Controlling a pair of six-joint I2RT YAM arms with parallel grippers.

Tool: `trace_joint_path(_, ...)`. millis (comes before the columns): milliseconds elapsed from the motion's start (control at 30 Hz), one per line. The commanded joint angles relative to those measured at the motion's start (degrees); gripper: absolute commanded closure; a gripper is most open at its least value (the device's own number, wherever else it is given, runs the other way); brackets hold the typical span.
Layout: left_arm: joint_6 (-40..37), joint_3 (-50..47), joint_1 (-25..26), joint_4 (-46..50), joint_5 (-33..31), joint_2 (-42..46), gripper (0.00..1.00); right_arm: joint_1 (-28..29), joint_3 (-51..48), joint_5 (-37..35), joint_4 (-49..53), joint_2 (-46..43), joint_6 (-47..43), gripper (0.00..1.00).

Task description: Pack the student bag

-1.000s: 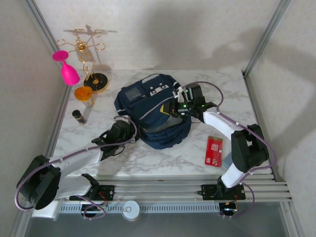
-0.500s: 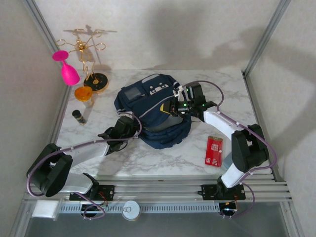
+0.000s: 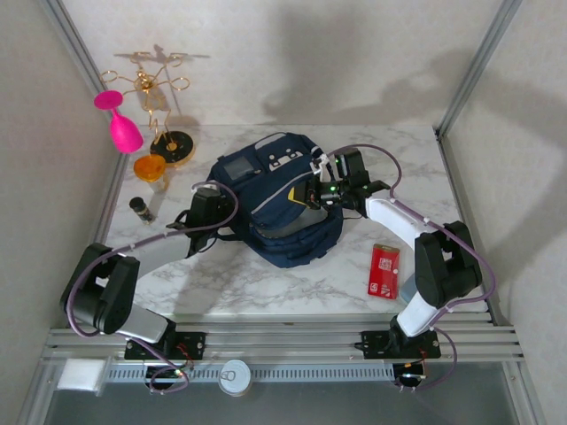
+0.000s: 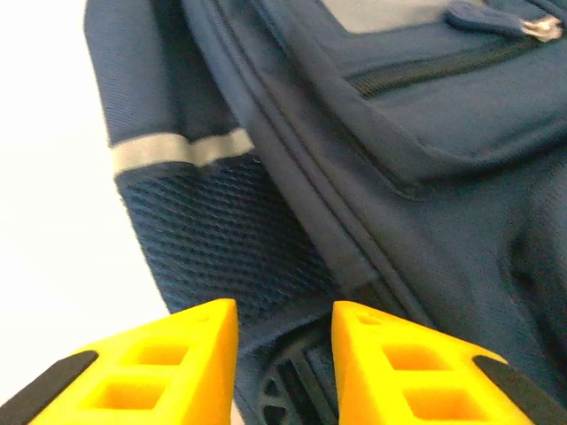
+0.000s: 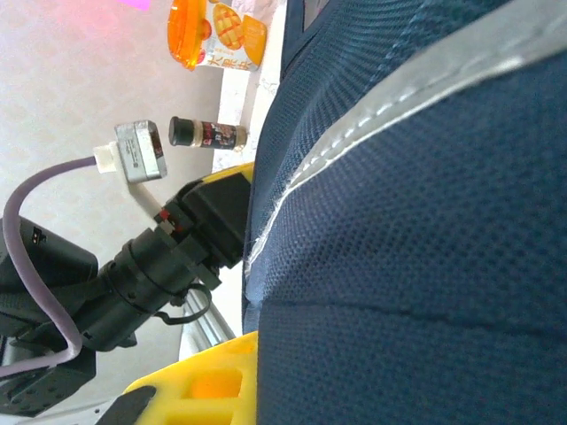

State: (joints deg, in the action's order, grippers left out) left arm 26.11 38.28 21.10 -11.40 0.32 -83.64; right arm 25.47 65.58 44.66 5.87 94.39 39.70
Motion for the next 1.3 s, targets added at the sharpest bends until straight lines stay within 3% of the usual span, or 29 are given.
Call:
trace_joint_path(0, -2.86, -3.89, 2.27, -2.40, 5.58, 6.00, 0.60, -0.37, 3.08, 2.57, -3.18, -1.49, 0.08, 1.00)
trace_joint_path(367, -15.50, -15.56, 5.34, -15.04, 12.84, 14.63, 0.52, -2.74, 7.84, 4.30, 1.07, -2.46, 1.60, 1.00)
trace_joint_path(833, -27.04, -11.83, 8.33, -22.57, 14.48, 5.64, 0.52, -4.27, 13.98, 7.11, 5.38, -1.51, -1.02, 1.00)
trace_joint_path(1033, -27.36, -10.36, 8.52, -26.10, 16.48, 2.94, 0.57, -4.36, 13.39, 7.47, 4.22, -1.05, -0.65, 1.00)
trace_joint_path(1167, -27.34, -9.74, 8.52, -27.30, 16.13, 1.52, 0.73, -4.35, 12.90, 7.54, 3.96, -0.48, -0.55, 1.00)
trace_joint_path(1267, -27.38, -8.85, 8.24, -26.17, 15.04, 1.07, 0.79, -4.33, 12.77, 8.07, 3.88, -0.46, -0.59, 1.00)
